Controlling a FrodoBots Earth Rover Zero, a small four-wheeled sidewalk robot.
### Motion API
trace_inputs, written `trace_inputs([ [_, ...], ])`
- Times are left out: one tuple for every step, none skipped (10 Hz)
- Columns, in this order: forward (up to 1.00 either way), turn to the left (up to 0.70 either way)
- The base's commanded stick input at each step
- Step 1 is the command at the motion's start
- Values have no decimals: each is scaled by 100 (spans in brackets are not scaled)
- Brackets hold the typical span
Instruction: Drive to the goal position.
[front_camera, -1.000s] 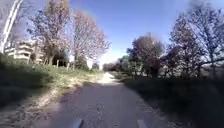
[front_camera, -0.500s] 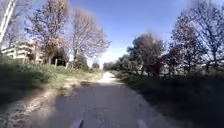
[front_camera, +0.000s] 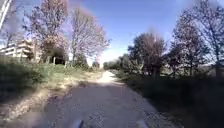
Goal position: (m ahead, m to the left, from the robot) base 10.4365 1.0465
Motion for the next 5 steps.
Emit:
trace_inputs([
  [50,0],
  [50,0],
  [50,0],
  [50,0],
  [50,0],
])
